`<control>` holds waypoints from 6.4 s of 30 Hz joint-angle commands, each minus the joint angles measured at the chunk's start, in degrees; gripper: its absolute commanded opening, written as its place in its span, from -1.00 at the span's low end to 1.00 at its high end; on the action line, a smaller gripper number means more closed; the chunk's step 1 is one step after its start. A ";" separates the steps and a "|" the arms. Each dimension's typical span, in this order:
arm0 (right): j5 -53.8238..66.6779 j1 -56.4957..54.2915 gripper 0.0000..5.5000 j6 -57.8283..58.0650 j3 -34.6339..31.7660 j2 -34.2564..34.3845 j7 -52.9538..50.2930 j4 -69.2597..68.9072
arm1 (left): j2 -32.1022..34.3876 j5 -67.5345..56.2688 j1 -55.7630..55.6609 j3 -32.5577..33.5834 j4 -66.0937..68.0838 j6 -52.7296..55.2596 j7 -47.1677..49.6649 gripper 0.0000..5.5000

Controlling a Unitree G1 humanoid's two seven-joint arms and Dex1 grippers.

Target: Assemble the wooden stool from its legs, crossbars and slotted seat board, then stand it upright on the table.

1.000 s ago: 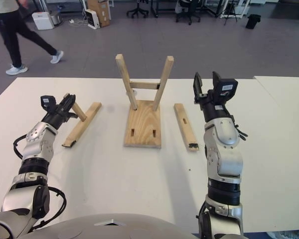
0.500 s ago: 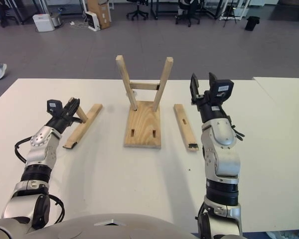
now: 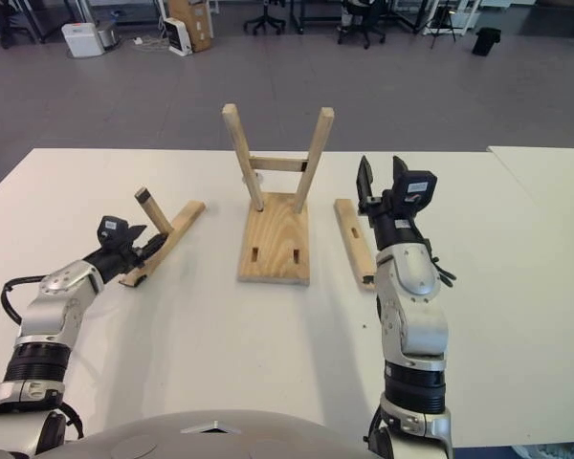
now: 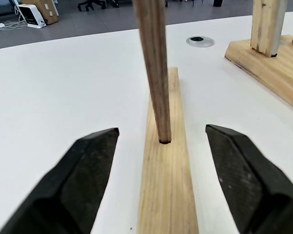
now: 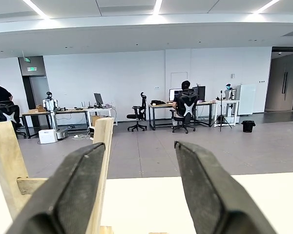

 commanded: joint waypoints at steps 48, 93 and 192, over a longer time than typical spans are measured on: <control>79.90 -11.50 0.26 24.57 -4.42 -6.23 5.99 -4.94 | 6.97 -42.00 -17.64 -2.06 -20.11 36.32 -33.44 -0.26; 24.25 -26.21 -0.25 6.21 7.83 -30.73 70.23 28.08 | -0.72 -34.55 0.63 2.09 -8.32 25.24 -24.71 0.13; 2.57 -24.59 0.21 9.70 12.23 -34.72 60.49 44.51 | -9.63 -34.56 7.10 0.34 -13.89 20.63 -18.95 0.13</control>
